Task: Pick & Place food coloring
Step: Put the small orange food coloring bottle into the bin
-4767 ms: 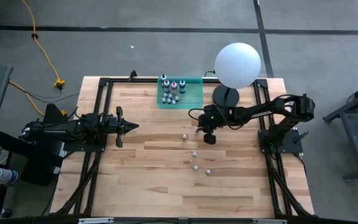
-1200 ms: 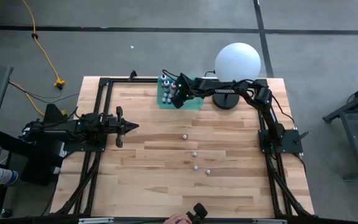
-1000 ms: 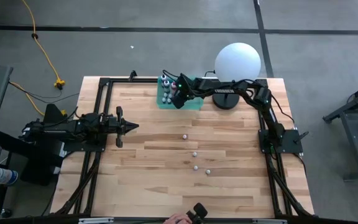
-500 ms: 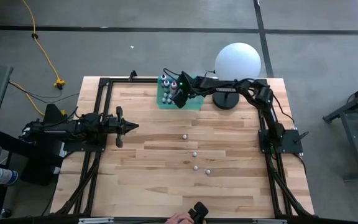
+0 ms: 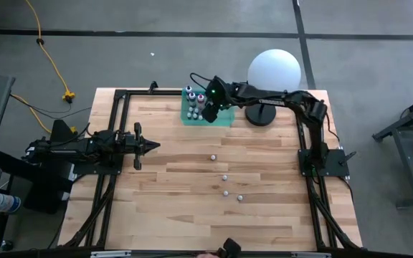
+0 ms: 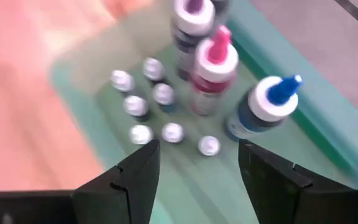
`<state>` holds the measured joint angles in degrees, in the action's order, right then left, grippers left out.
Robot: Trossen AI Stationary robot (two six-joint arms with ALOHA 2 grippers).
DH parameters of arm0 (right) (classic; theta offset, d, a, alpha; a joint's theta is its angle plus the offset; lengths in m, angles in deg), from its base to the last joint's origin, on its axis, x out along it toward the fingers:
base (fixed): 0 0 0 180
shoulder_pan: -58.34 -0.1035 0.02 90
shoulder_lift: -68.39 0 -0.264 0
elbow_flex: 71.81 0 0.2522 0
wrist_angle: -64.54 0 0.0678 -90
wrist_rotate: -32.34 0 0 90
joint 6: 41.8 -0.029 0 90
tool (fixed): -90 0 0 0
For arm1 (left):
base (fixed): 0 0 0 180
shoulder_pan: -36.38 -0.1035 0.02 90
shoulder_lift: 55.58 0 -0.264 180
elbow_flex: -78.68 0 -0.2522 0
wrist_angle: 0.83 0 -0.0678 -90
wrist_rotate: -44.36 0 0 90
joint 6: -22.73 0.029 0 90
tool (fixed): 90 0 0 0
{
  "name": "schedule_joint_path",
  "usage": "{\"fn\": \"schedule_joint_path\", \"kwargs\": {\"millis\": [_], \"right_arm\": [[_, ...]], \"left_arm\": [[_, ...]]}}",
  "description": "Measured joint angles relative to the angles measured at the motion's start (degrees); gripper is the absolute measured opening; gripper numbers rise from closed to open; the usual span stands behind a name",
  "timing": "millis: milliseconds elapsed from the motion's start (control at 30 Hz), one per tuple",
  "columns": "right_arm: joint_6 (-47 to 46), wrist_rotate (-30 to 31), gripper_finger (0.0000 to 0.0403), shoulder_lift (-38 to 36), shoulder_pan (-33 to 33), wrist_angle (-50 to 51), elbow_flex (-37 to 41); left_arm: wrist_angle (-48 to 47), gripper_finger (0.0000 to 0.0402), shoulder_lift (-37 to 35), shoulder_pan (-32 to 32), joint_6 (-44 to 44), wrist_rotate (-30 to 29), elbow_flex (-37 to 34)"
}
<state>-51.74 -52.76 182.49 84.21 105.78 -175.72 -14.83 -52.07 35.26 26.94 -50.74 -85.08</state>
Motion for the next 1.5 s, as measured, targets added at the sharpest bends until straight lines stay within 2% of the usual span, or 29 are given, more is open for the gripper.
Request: {"fn": "schedule_joint_path", "kwargs": {"millis": [367, 700, 933, 1200, 1500], "right_arm": [[5.92, -8.72, 0.0206, -6.53, -5.27, 1.55, 0.0], [18.4, -18.38, 0.0206, -7.3, -12.55, 15.28, 0.0], [25.5, -14.39, 0.0206, -7.3, -16.05, 22.0, 0.0], [25.59, -12.41, 0.0206, -6.69, -19.99, 23.75, 0.0], [23.41, -9.01, 0.0206, -1.58, -21.42, 21.81, 0.02]], "left_arm": [[-0.02, 0.0, 0.0, 0.02, 0.0, 0.02, 0.0], [-0.02, 0.0, 0.0, 0.0, 0.0, 0.04, 0.0], [-0.02, 0.0, 0.02, 0.02, 0.0, 0.06, 0.0], [-0.02, 0.0, 0.01, 0.02, 0.0, 0.06, 0.0], [-0.01, 0.0, 0.02, 0.02, 0.0, 0.08, 0.0]]}}
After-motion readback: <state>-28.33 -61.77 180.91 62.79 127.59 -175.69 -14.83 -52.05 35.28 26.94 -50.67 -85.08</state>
